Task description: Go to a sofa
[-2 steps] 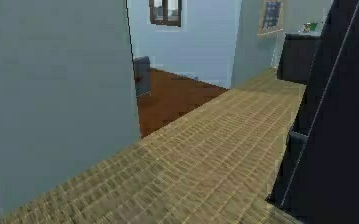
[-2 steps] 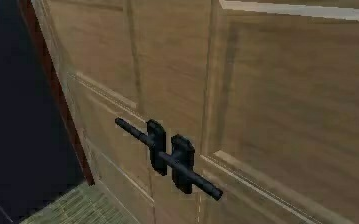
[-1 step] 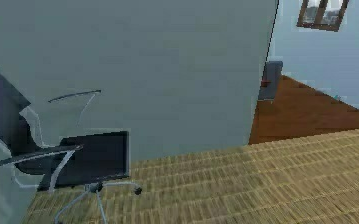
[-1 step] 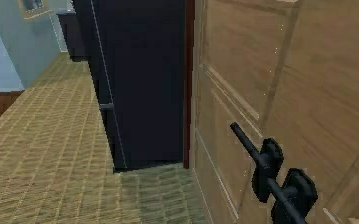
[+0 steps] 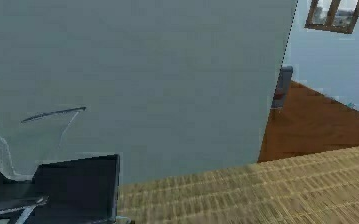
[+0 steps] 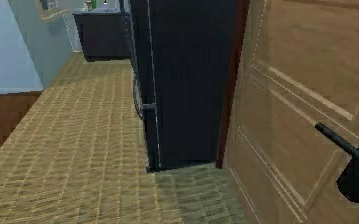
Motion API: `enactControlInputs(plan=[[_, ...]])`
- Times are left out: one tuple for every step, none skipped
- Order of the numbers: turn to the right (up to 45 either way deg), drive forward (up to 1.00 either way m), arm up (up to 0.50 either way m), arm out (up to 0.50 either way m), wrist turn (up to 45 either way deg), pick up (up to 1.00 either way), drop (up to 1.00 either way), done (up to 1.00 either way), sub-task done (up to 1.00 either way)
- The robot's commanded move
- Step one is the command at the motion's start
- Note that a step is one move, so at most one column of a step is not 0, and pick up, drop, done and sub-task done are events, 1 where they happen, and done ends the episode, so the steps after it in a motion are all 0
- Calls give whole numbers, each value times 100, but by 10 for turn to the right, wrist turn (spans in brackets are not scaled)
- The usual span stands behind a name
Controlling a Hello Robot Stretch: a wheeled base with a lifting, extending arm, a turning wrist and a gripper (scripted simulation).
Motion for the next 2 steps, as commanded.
enactControlInputs(plan=[[360,0,0,0,0,0,0,0,0],[0,10,0,0,0,0,0,0,0]])
